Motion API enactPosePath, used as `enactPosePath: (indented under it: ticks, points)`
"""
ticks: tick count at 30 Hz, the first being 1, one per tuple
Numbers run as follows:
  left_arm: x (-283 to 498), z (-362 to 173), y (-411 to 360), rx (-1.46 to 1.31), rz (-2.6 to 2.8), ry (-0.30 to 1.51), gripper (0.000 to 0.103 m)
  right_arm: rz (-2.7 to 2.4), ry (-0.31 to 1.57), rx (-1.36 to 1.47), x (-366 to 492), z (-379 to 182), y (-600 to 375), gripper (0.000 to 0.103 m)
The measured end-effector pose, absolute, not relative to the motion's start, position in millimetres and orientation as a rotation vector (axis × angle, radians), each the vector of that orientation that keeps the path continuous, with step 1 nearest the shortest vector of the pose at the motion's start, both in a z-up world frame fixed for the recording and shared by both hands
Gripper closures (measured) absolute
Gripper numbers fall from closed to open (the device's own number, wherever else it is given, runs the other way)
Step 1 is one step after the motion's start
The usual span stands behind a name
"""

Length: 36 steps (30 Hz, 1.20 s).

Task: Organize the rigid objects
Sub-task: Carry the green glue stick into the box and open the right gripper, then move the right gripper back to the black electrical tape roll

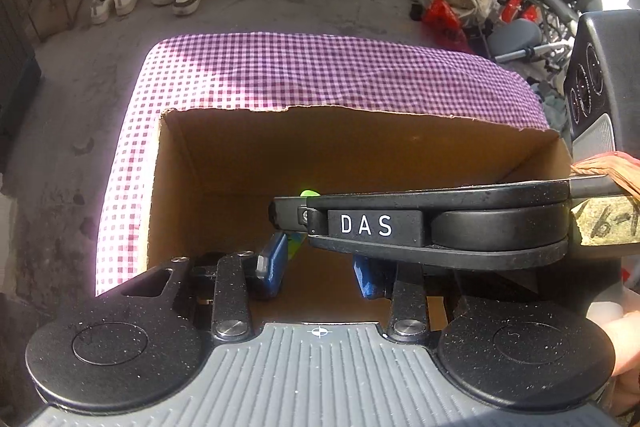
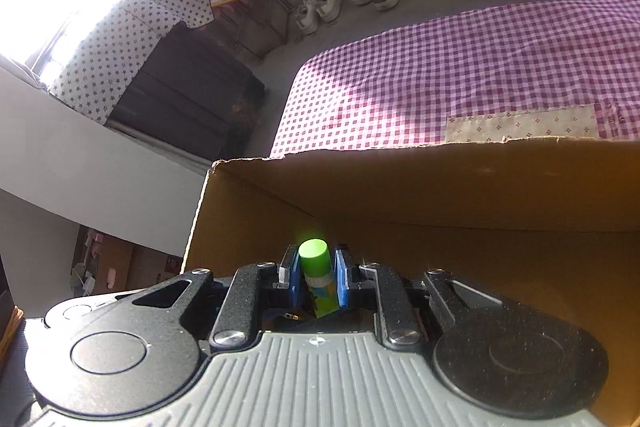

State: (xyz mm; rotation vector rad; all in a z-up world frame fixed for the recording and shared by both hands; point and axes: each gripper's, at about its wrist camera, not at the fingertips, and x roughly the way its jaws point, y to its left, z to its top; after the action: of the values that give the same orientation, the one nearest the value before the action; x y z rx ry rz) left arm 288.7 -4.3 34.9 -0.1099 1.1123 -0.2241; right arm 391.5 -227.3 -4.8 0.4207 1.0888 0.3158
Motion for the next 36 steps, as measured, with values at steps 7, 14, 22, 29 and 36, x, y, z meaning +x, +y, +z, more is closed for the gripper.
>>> enactPosePath:
  ticks: [7, 14, 22, 29, 36]
  points:
    - [282, 47, -7, -0.091, -0.227, 1.083, 0.066, 0.325, 1.071, 0.387, 387, 1, -226, 0.082]
    - [262, 68, -7, -0.093, -0.242, 1.041, 0.064, 0.324, 1.047, 0.424, 369, 21, -236, 0.082]
    - [233, 97, -8, -0.090, -0.273, 0.974, 0.062, 0.352, 0.977, 0.503, 331, 54, -251, 0.082]
    - [177, 124, -8, -0.055, -0.357, 0.870, 0.044, 0.379, 0.821, 0.567, 236, 95, -271, 0.081]
    - [112, 109, -8, -0.038, -0.434, 0.828, 0.020, 0.337, 0.627, 0.594, 107, 96, -276, 0.037]
